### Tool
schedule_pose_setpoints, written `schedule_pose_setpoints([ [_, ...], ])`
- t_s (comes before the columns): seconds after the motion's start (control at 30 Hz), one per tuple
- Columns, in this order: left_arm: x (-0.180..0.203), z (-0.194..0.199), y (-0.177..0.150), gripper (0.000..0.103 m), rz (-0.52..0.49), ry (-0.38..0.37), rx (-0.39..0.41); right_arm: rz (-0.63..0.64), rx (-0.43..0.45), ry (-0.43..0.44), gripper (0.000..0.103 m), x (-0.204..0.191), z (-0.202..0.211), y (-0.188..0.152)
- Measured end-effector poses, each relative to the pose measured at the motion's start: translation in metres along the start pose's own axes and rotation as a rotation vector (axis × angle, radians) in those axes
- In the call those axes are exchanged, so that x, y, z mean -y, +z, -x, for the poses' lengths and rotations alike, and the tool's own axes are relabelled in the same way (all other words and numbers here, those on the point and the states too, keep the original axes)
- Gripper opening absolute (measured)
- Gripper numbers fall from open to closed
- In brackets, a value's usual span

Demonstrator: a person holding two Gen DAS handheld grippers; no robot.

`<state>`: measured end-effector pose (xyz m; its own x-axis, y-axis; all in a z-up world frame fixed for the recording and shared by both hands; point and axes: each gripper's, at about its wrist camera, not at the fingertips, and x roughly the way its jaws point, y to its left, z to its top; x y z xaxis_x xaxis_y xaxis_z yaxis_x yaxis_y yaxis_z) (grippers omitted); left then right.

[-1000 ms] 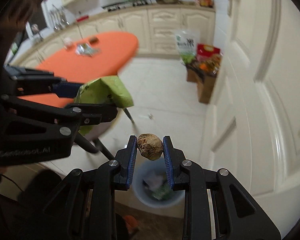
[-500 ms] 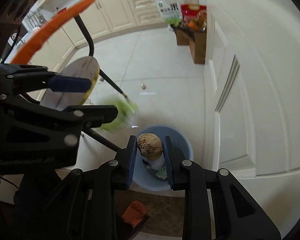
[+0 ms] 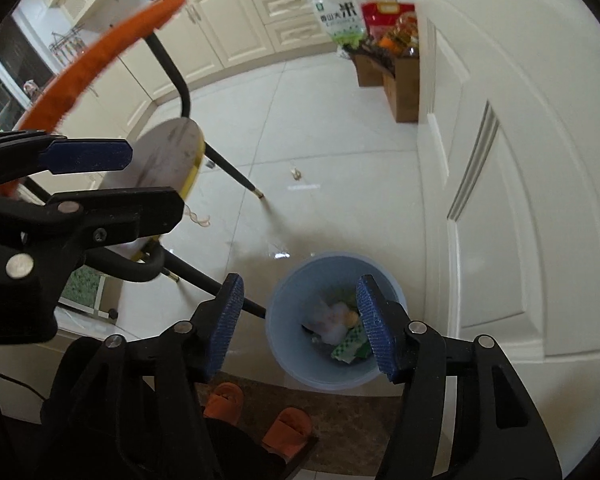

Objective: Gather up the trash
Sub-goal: 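Open the left gripper over the bin, then open the right to drop the walnut, then move both open grippers back over the orange table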

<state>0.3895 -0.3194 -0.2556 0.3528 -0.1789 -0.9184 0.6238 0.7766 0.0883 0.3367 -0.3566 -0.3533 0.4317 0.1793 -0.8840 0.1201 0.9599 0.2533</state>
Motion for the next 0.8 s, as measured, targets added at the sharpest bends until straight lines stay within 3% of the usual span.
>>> schedule_pose_setpoints([
  [0.17, -0.018, 0.064, -0.011, 0.062, 0.03, -0.039, 0.123, 0.045, 0.095, -0.02, 0.069, -0.029, 0.054, 0.01],
  [0.23, -0.026, 0.087, -0.015, 0.063, 0.036, -0.031, 0.169, 0.061, 0.156, -0.02, 0.079, -0.044, 0.079, 0.018],
  [0.3, -0.039, 0.109, -0.021, 0.069, 0.058, -0.021, 0.217, 0.084, 0.2, -0.013, 0.088, -0.061, 0.1, 0.027],
  [0.4, -0.074, 0.143, -0.033, 0.077, 0.113, -0.01, 0.291, 0.139, 0.249, 0.008, 0.088, -0.094, 0.125, 0.049],
  [0.7, -0.198, 0.19, -0.072, 0.092, 0.293, 0.167, 0.368, 0.323, 0.283, 0.026, 0.093, -0.196, 0.118, 0.129],
  [0.8, -0.231, 0.183, -0.061, 0.092, 0.343, 0.203, 0.347, 0.375, 0.261, 0.037, 0.093, -0.223, 0.098, 0.156],
])
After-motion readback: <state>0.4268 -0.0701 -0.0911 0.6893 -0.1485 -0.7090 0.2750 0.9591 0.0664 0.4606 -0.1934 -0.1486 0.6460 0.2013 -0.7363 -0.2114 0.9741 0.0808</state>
